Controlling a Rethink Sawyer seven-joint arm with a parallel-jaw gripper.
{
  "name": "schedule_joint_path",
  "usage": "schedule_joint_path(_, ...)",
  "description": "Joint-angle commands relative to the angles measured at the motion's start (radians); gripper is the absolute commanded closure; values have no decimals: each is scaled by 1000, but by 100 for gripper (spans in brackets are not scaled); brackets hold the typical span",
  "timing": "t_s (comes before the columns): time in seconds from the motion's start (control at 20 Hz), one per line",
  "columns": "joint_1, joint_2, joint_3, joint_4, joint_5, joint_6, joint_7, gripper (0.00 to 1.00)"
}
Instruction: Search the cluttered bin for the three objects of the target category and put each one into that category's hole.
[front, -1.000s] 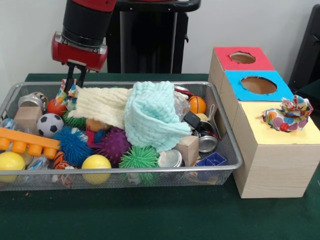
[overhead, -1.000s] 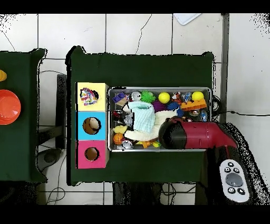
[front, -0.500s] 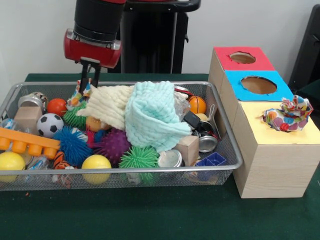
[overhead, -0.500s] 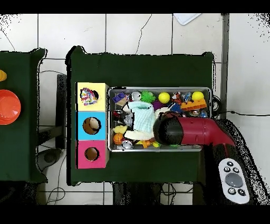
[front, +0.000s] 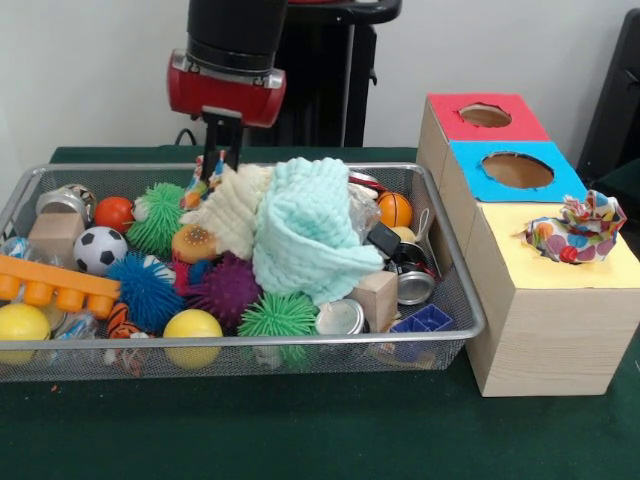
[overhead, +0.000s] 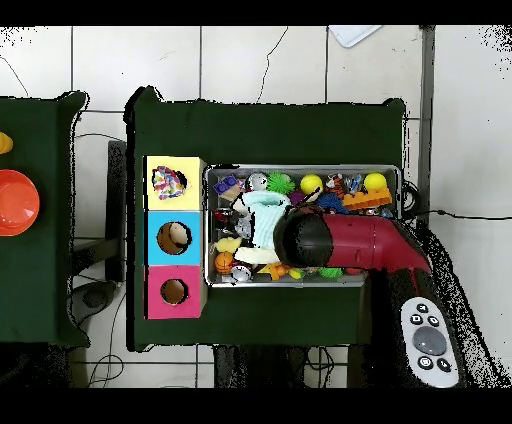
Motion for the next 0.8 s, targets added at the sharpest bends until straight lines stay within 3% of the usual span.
schedule_joint_path(0.05, 66, -47, 80, 71, 105, 198, 82, 100)
schedule_joint_path(0.55, 181, -93, 22, 37, 199, 289, 171, 100)
schedule_joint_path(0.8, 214, -93, 14, 12, 229, 311, 164, 100)
